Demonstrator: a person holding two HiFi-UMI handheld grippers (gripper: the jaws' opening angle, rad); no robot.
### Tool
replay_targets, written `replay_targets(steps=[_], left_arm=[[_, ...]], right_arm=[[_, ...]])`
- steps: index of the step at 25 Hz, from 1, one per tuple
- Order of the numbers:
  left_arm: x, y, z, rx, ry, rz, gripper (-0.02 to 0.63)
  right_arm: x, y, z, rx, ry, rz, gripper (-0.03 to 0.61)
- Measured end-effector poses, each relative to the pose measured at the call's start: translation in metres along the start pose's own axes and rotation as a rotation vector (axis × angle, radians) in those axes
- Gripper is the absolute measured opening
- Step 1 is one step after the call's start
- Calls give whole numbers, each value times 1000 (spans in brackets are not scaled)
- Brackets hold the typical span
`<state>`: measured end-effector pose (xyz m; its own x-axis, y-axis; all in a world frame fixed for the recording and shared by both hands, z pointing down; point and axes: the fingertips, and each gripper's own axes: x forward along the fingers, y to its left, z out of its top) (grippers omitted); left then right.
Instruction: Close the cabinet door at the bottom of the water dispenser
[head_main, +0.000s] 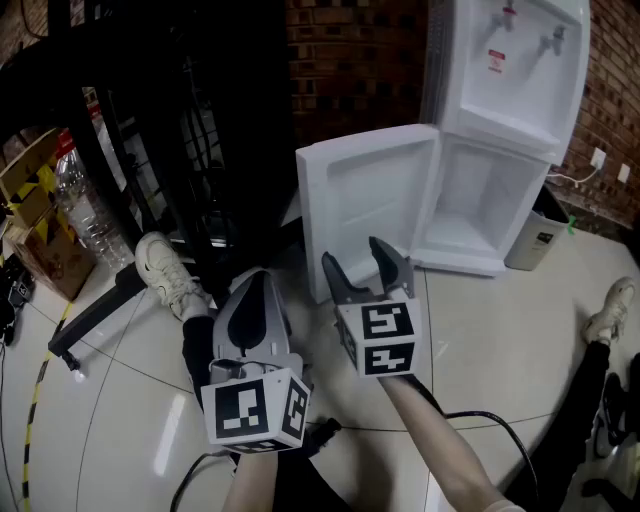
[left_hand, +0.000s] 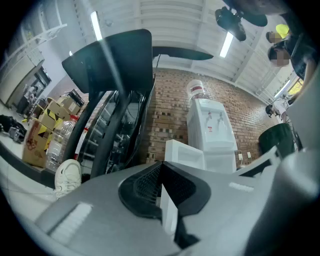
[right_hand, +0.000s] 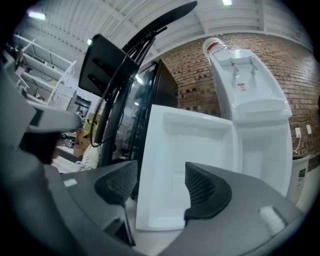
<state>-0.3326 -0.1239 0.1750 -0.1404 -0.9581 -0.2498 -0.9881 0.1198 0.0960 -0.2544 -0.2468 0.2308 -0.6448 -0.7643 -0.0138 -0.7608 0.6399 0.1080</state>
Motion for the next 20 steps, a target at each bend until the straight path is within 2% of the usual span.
replay_targets(steps=[5, 9, 15, 20], left_arm=[[4, -10, -13, 23, -7, -74, 17], [2, -27, -16, 86, -11, -129, 17], [1, -11, -23, 10, 18, -65, 15], [3, -18, -27, 33, 24, -85, 15]], right_arm=[[47, 4, -7, -21, 23, -77, 304], [66, 13, -10, 12, 33, -85, 304], [84, 19, -20, -32, 82, -89, 302], [88, 12, -21, -61, 98, -88, 299]])
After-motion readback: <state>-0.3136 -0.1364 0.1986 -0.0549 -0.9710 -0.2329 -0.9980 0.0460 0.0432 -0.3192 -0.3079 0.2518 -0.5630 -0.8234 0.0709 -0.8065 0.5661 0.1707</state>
